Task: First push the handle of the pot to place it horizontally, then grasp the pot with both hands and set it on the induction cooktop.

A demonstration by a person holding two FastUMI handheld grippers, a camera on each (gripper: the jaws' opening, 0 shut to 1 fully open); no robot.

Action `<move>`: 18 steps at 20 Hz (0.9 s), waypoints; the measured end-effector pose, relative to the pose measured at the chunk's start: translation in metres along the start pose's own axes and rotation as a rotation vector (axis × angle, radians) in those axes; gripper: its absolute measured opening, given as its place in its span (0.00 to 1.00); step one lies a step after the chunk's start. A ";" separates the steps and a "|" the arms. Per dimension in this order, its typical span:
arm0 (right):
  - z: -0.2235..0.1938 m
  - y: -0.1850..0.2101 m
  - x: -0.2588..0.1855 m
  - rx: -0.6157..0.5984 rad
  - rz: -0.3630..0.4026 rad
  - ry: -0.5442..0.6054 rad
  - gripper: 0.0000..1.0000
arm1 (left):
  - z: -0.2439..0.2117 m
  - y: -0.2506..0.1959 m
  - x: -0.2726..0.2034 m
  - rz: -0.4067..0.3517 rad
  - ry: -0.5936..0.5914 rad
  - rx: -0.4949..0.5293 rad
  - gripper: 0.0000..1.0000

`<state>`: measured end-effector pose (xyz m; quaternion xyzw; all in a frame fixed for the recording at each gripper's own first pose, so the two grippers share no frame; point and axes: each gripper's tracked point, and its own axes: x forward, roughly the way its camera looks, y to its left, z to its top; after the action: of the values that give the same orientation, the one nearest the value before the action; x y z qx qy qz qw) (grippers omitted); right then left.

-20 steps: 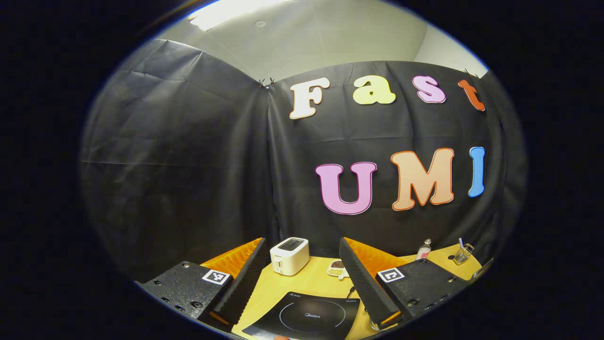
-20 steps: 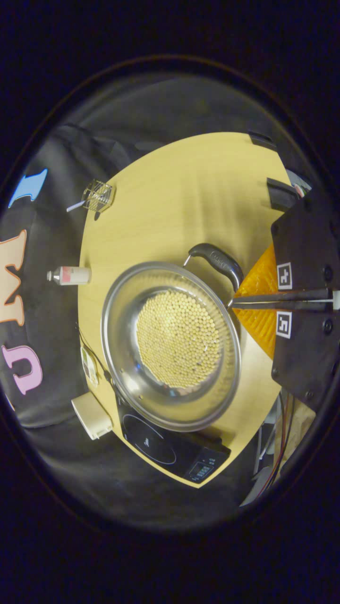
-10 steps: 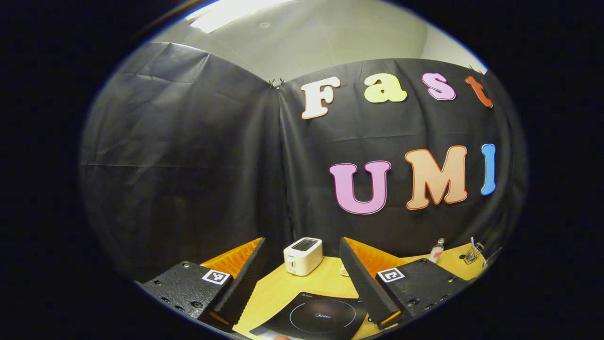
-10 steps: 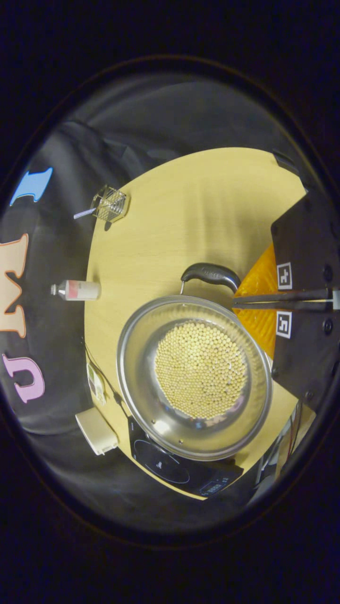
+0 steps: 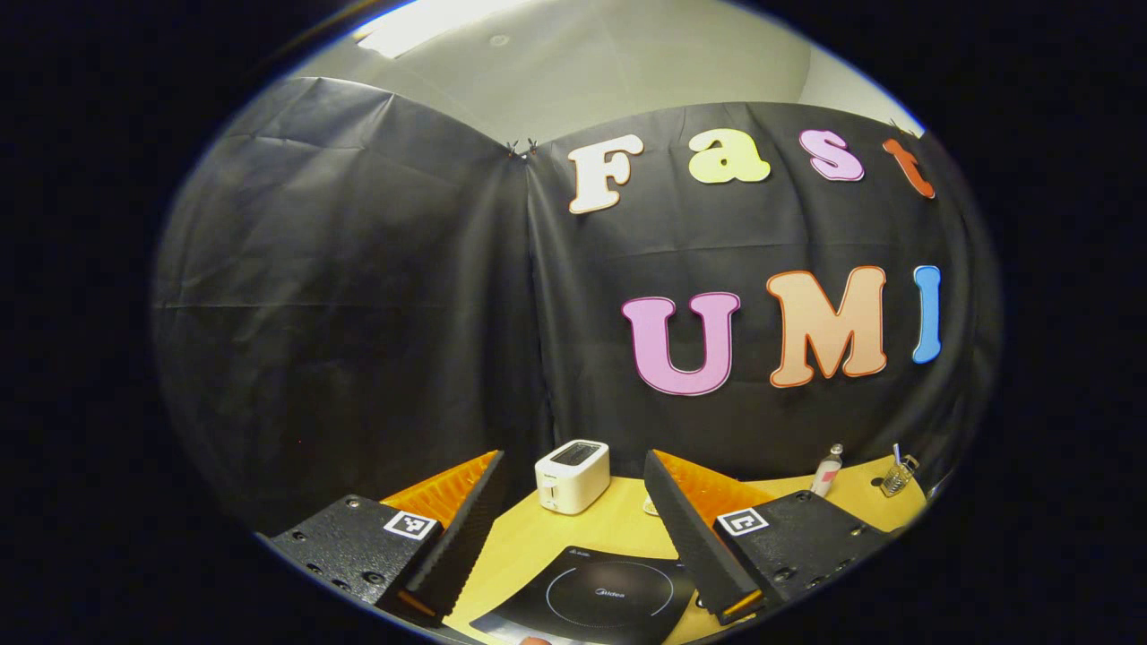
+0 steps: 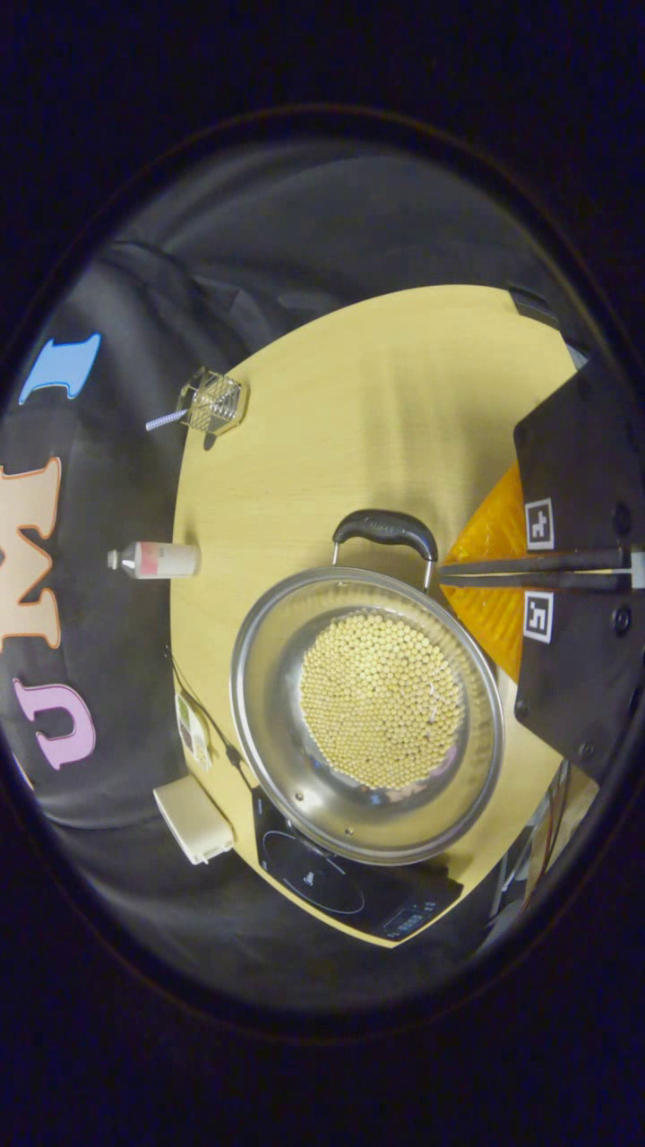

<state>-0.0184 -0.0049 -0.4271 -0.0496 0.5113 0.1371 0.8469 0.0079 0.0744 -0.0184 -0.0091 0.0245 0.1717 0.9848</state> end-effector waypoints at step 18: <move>0.095 -0.016 -0.075 0.066 -0.066 -0.393 0.08 | -0.134 -0.095 0.013 -0.243 0.344 -0.025 0.99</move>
<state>0.0345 -0.0125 -0.3170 -0.0106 0.3386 0.0996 0.9356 0.0457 -0.0139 -0.1517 -0.0534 0.1887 0.0480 0.9794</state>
